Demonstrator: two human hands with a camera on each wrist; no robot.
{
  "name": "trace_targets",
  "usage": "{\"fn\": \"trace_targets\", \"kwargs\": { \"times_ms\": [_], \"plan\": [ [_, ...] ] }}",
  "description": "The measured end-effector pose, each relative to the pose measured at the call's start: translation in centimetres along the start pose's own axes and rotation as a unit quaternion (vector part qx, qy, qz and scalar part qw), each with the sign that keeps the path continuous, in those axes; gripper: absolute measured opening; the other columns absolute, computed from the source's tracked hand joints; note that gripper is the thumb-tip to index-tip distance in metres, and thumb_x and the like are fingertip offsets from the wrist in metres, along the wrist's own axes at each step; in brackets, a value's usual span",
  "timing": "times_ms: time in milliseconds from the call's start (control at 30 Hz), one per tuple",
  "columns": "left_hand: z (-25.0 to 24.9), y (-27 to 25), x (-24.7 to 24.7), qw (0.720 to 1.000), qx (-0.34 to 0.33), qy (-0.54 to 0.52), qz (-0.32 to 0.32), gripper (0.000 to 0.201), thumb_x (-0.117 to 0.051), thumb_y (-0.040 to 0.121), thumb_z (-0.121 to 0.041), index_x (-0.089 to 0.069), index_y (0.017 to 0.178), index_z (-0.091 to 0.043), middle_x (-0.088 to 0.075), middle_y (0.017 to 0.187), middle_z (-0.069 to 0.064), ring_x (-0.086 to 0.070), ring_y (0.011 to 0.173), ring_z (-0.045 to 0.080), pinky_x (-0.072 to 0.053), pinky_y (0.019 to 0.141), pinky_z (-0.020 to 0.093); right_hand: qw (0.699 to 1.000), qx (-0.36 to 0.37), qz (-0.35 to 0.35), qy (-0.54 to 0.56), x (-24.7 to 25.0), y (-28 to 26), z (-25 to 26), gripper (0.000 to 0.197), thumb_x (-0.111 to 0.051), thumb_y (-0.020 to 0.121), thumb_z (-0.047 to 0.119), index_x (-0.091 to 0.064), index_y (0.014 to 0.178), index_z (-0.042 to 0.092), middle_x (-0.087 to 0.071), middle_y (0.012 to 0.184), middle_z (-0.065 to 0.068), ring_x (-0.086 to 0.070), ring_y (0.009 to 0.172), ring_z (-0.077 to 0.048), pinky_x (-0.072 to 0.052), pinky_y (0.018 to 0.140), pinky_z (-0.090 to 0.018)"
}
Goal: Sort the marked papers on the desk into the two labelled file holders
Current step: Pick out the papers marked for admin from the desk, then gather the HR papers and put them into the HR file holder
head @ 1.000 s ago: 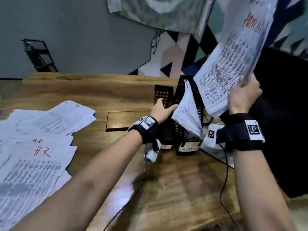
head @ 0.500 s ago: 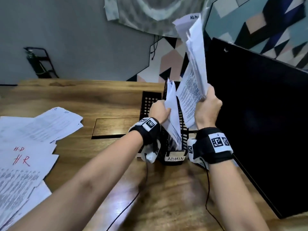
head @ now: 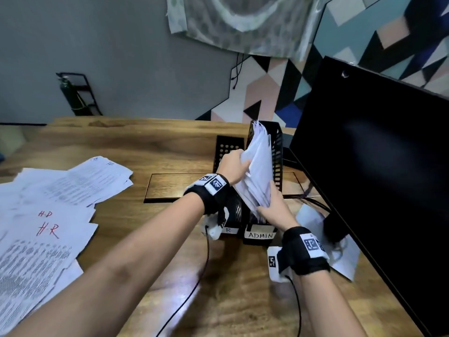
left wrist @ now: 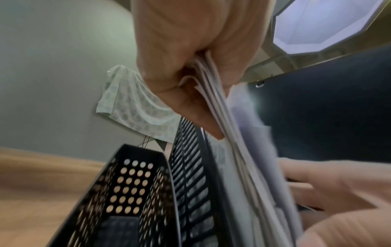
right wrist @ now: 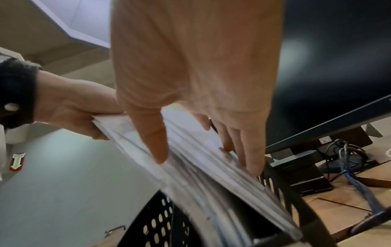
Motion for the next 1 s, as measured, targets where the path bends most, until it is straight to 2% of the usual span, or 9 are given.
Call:
{"fn": "trace_targets", "kwargs": {
  "times_ms": [167,267,333,400,500,600,733,900,1000],
  "plan": [
    [2.2,-2.4,-0.8,0.980,0.063,-0.175,0.077,0.048,-0.029,0.095,-0.048,-0.053,0.099,-0.007,-0.054,0.096,0.005,-0.051,0.089,0.019,-0.041,0.080,0.035,0.998,0.019,-0.048,-0.048,-1.6,-1.7,0.2,0.106,-0.072,0.076,0.033,0.005,0.148,0.017,0.006,0.158,-0.006,-0.002,0.145,-0.028,-0.013,0.118,-0.043],
    [4.9,-4.5,1.1,0.968,0.101,-0.227,0.042,0.038,-0.036,0.097,-0.038,-0.050,0.120,-0.011,-0.053,0.107,0.001,-0.056,0.093,0.021,-0.046,0.079,0.034,0.969,0.070,-0.231,-0.058,-2.7,-3.4,2.1,0.082,-0.066,0.081,0.029,-0.020,0.144,0.008,-0.010,0.154,-0.021,-0.010,0.142,-0.037,-0.018,0.116,-0.049],
    [8.9,-6.5,3.6,0.980,0.101,-0.170,0.009,0.034,-0.045,0.095,-0.025,-0.049,0.124,-0.007,-0.055,0.112,0.007,-0.057,0.103,0.024,-0.047,0.087,0.037,0.915,0.192,-0.353,-0.037,-4.8,-4.6,4.3,0.052,-0.058,0.082,0.017,-0.041,0.130,0.005,-0.027,0.144,-0.025,-0.025,0.134,-0.041,-0.024,0.113,-0.048],
    [13.6,-8.7,6.1,0.986,0.125,-0.104,-0.023,0.032,-0.050,0.093,-0.016,-0.052,0.122,-0.003,-0.058,0.120,0.013,-0.056,0.111,0.026,-0.045,0.096,0.034,0.878,0.298,-0.372,-0.044,-8.1,-5.4,6.1,0.037,-0.049,0.082,0.013,-0.049,0.118,0.007,-0.032,0.136,-0.020,-0.030,0.128,-0.039,-0.021,0.112,-0.039],
    [20.5,-13.3,10.6,0.979,0.192,-0.051,-0.054,0.030,-0.050,0.090,-0.004,-0.052,0.120,0.003,-0.060,0.102,0.012,-0.057,0.092,0.023,-0.043,0.076,0.007,0.903,0.331,-0.273,-0.029,-14.1,-5.7,8.1,0.032,-0.049,0.078,0.003,-0.055,0.110,0.007,-0.039,0.133,-0.025,-0.032,0.127,-0.039,-0.022,0.112,-0.038],
    [28.2,-18.6,16.1,0.965,0.246,0.067,-0.064,0.034,-0.053,0.089,-0.007,-0.053,0.122,0.000,-0.056,0.121,0.019,-0.054,0.111,0.033,-0.043,0.096,0.030,0.953,0.275,-0.118,-0.039,-20.4,-6.2,10.0,0.034,-0.056,0.076,-0.006,-0.059,0.109,0.000,-0.043,0.133,-0.027,-0.038,0.126,-0.042,-0.028,0.109,-0.047],
    [37.1,-25.7,23.6,0.911,0.364,0.164,-0.100,0.045,-0.056,0.086,-0.015,-0.048,0.130,-0.010,-0.043,0.140,0.017,-0.042,0.128,0.034,-0.035,0.106,0.045,0.975,0.199,0.070,-0.070,-28.7,-7.4,12.3,0.039,-0.052,0.082,0.001,-0.053,0.121,0.006,-0.037,0.138,-0.019,-0.034,0.129,-0.033,-0.026,0.108,-0.032],
    [43.3,-32.0,30.5,0.855,0.456,0.241,-0.051,0.082,-0.060,0.082,-0.045,-0.016,0.147,-0.022,-0.010,0.158,0.006,-0.007,0.145,0.033,-0.011,0.113,0.061,0.969,0.135,0.186,-0.091,-36.9,-8.1,14.8,0.045,-0.056,0.084,0.014,-0.045,0.128,0.009,-0.044,0.128,-0.017,-0.048,0.120,-0.032,-0.037,0.105,-0.036],
    [45.3,-33.8,31.4,0.853,0.475,0.217,-0.009,0.100,-0.056,0.074,-0.067,0.000,0.148,-0.030,0.007,0.159,0.002,0.007,0.145,0.037,-0.005,0.110,0.068,0.971,0.092,0.205,-0.077,-40.3,-7.9,16.1,0.054,-0.060,0.085,0.017,-0.039,0.133,0.003,-0.048,0.130,-0.021,-0.045,0.124,-0.035,-0.038,0.103,-0.039]
  ]
}}
Point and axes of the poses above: each hand's wrist, its own y-axis towards the middle knuckle, its own x-axis out of the back of the hand, z = x × y, the point moved 3 cm from there along y, towards the middle knuckle
